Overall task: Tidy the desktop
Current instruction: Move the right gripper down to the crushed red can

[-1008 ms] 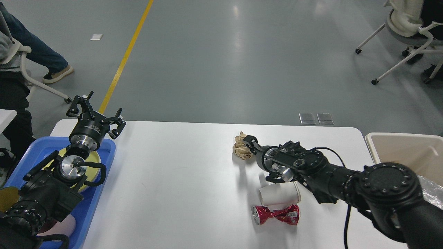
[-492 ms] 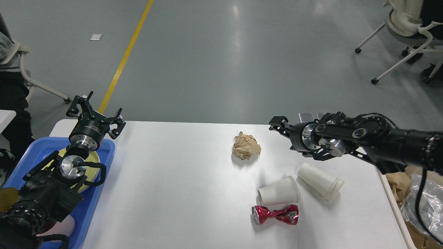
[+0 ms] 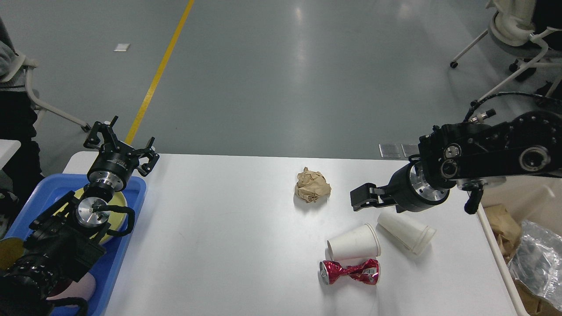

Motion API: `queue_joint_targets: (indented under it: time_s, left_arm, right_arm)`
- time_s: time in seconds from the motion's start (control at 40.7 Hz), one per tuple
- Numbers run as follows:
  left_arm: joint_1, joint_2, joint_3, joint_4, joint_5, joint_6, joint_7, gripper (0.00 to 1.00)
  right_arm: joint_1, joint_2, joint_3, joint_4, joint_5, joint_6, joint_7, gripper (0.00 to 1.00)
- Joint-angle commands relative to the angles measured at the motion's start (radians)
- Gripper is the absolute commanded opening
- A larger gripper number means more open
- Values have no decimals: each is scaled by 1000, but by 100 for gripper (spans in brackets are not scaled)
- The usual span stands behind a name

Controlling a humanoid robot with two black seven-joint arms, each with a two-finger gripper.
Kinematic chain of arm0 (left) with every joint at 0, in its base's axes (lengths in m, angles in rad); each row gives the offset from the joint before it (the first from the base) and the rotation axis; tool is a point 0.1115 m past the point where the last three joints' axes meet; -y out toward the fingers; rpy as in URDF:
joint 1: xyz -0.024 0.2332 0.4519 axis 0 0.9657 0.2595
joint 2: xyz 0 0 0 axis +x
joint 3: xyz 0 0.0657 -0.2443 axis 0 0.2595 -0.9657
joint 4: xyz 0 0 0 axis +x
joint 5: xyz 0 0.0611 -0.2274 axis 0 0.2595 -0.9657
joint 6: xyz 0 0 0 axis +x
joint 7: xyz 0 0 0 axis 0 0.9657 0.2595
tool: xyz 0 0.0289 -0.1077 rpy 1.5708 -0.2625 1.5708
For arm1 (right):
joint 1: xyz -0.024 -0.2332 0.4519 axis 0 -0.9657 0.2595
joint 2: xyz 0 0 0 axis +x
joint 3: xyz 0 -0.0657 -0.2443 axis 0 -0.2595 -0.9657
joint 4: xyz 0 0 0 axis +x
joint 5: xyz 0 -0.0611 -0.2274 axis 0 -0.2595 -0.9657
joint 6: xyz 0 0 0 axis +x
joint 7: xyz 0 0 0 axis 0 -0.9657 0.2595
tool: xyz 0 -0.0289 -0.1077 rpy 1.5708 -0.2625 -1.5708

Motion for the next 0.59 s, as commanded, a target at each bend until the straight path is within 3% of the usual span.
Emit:
queue_joint_targets:
  time_s: [0.0, 0.565]
  left_arm:
    - [0, 0, 0, 0, 0, 0, 0, 98]
    - [0, 0, 0, 0, 0, 0, -2, 98]
  right_arm:
    - [24, 0, -30, 23, -13, 19, -2, 100]
    - [-14, 11, -92, 29, -13, 85, 0, 100]
